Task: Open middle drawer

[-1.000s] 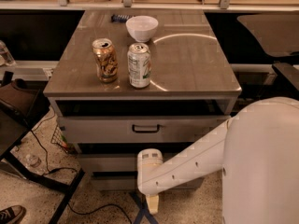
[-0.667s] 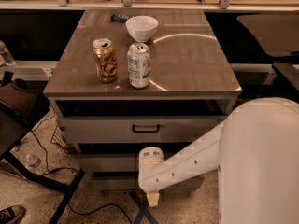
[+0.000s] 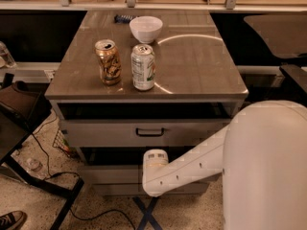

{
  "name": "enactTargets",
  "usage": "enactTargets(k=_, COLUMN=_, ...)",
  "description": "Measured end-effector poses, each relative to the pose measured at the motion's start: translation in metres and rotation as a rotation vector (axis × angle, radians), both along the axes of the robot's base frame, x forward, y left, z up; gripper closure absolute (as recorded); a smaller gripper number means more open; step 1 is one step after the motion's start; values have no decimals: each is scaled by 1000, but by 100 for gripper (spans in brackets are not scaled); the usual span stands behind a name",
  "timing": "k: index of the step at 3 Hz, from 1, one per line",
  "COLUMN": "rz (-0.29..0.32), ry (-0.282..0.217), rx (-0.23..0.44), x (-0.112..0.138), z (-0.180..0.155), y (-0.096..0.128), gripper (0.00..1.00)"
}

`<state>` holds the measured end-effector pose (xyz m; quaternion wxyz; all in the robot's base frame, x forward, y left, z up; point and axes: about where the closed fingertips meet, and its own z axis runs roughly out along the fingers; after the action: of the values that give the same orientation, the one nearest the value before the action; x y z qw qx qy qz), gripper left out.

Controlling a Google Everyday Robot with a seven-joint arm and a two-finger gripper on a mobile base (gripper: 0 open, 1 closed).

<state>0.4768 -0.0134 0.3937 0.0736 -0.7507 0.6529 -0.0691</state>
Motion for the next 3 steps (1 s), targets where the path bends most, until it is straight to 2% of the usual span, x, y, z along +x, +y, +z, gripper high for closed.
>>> enactTargets(k=1, rz=0, ry=0, rx=0, x=0, z=2, y=0, gripper=95)
enactTargets(k=2, rz=-1, ry=1, rx=1, x=-2, z=2, y=0, gripper=100)
enactTargets(k=3, rz=-28, ry=-7, rx=4, x=-21, z=6, y=-10, gripper=100)
